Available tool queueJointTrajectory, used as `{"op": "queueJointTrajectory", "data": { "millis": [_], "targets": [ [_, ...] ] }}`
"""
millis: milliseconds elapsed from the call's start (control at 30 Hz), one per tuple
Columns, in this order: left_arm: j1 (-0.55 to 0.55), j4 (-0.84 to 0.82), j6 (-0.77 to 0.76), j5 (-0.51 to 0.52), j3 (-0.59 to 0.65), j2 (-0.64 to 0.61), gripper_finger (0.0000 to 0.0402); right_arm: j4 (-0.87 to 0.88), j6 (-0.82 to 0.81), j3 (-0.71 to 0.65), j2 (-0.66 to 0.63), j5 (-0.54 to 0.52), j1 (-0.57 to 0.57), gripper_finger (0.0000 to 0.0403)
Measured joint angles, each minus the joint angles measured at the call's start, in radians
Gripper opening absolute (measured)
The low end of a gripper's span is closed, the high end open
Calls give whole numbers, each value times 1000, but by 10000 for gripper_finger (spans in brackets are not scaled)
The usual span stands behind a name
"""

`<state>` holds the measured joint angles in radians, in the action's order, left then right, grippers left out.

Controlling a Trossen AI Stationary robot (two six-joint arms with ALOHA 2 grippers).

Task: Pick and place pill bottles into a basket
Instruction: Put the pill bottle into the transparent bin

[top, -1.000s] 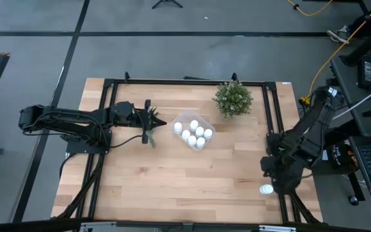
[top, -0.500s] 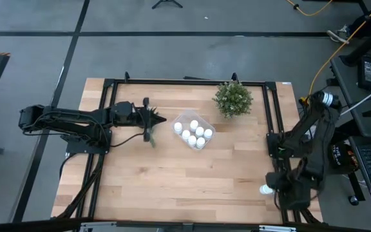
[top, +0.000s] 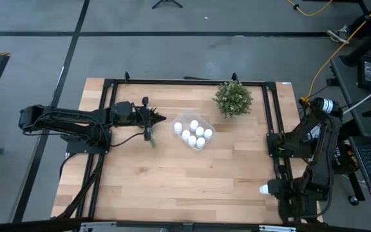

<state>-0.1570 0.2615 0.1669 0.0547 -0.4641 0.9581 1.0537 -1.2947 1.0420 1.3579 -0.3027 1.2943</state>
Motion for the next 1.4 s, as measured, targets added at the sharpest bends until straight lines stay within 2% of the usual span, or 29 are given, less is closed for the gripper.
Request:
{"op": "queueJointTrajectory", "data": {
  "millis": [267,667,833,1100,1400],
  "targets": [
    [0,-3,-26,0,0,0,6,77,-96,0,0,-3,-2,83],
    [0,-3,-53,2,0,0,6,94,-114,0,5,-3,12,214],
    [0,-3,-53,2,0,0,6,99,-115,0,34,-15,32,254],
    [0,-3,-77,2,0,0,6,98,-124,0,116,-18,38,270],
    [0,-3,-77,1,0,0,6,102,-228,0,170,-18,40,271]
  ]
}}
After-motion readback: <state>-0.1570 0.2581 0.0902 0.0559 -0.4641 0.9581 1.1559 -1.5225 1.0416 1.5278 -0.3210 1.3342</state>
